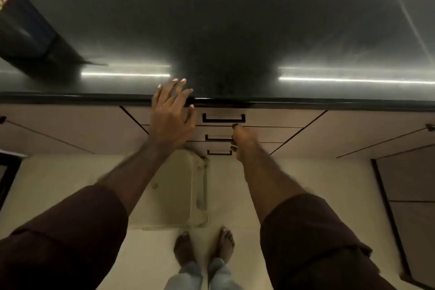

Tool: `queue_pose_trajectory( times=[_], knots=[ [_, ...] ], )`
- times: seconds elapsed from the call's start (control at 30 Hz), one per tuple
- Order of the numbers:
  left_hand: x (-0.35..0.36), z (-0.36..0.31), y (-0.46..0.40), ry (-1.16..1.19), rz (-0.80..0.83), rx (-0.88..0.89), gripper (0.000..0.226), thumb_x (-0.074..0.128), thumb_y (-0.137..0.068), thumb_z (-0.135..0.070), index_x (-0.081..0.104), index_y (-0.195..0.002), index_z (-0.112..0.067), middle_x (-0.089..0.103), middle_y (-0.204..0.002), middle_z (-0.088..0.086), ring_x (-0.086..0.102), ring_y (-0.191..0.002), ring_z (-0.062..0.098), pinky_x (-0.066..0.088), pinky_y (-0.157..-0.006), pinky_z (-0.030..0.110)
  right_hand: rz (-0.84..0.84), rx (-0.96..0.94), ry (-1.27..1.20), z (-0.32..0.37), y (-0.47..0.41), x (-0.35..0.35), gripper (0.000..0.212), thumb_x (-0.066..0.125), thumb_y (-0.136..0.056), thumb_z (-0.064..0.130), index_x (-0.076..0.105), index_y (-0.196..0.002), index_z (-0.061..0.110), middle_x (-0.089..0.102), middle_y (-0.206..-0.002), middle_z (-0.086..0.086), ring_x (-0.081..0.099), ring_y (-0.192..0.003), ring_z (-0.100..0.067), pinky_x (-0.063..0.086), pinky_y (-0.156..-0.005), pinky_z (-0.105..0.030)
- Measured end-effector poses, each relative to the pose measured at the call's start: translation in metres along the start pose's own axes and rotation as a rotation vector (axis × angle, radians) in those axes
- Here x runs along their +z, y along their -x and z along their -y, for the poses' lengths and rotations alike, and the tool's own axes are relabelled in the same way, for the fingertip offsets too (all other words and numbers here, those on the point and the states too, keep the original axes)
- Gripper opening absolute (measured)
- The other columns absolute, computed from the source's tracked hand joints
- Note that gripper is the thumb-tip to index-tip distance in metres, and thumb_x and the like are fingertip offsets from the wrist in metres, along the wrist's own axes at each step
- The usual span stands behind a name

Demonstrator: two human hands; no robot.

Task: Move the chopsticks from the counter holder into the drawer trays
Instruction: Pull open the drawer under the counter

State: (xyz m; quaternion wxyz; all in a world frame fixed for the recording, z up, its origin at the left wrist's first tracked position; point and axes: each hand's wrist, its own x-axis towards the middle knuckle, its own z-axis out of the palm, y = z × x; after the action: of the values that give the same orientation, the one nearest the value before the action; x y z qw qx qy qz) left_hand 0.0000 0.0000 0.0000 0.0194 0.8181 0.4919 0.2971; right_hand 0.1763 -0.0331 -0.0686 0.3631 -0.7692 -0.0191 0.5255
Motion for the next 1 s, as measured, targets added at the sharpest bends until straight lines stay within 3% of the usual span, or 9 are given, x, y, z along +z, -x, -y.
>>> queue_pose_trajectory(
  times=[0.13, 0.27, 0.37, 0.57, 0.77, 1.0],
  knots=[
    [0.012, -0.007, 0.009, 0.026, -0.068, 0.056, 0.032, 0.060, -0.088, -0.013, 0.065, -0.118, -0.004, 0.060, -0.134, 0.013, 0.048, -0.132, 0.026, 0.029, -0.115, 0.049, 0.063, 0.080, -0.106, 0.008, -0.019, 0.000, 0.032, 0.057, -0.098, 0.025, 0.051, -0.126, 0.011, 0.059, -0.106, -0.011, 0.058, -0.092, -0.023, 0.053, -0.080, -0.038],
    [0.021, -0.009, 0.025, 0.054, -0.108, 0.057, 0.029, 0.060, -0.089, -0.012, 0.067, -0.115, -0.002, 0.064, -0.128, 0.014, 0.051, -0.127, 0.026, 0.036, -0.110, 0.049, 0.114, 0.088, -0.217, 0.012, -0.035, 0.005, 0.036, 0.057, -0.099, 0.026, 0.050, -0.130, 0.011, 0.059, -0.113, -0.012, 0.059, -0.107, -0.026, 0.053, -0.090, -0.040],
    [0.029, -0.012, 0.037, 0.088, -0.066, 0.026, 0.032, 0.059, -0.088, -0.013, 0.067, -0.116, 0.000, 0.066, -0.124, 0.014, 0.053, -0.124, 0.027, 0.042, -0.101, 0.051, 0.151, 0.079, -0.332, 0.017, -0.043, 0.009, 0.027, 0.054, -0.100, 0.020, 0.055, -0.126, 0.012, 0.061, -0.118, -0.014, 0.062, -0.110, -0.029, 0.054, -0.093, -0.044],
    [0.032, -0.008, 0.056, 0.101, -0.035, -0.054, 0.033, 0.060, -0.087, -0.014, 0.067, -0.117, -0.002, 0.070, -0.113, 0.011, 0.057, -0.118, 0.026, 0.041, -0.100, 0.041, 0.145, 0.085, -0.427, 0.014, -0.053, 0.014, 0.027, 0.051, -0.101, 0.014, 0.057, -0.127, 0.009, 0.065, -0.115, -0.016, 0.068, -0.104, -0.029, 0.057, -0.090, -0.044],
    [0.029, -0.006, 0.067, 0.088, 0.005, -0.102, 0.033, 0.061, -0.086, -0.017, 0.067, -0.115, -0.003, 0.071, -0.108, 0.011, 0.059, -0.113, 0.029, 0.041, -0.097, 0.038, 0.094, 0.092, -0.461, 0.016, -0.052, 0.016, 0.018, 0.058, -0.097, 0.010, 0.056, -0.115, 0.008, 0.059, -0.118, -0.019, 0.064, -0.103, -0.030, 0.061, -0.084, -0.041],
    [0.024, -0.003, 0.064, 0.090, 0.007, -0.095, 0.032, 0.061, -0.085, -0.016, 0.068, -0.114, -0.003, 0.071, -0.107, 0.011, 0.060, -0.111, 0.029, 0.040, -0.096, 0.035, 0.114, 0.068, -0.490, -0.003, -0.045, 0.010, 0.032, 0.055, -0.099, 0.007, 0.053, -0.131, 0.003, 0.060, -0.120, -0.021, 0.065, -0.106, -0.031, 0.061, -0.081, -0.037]
  ],
)
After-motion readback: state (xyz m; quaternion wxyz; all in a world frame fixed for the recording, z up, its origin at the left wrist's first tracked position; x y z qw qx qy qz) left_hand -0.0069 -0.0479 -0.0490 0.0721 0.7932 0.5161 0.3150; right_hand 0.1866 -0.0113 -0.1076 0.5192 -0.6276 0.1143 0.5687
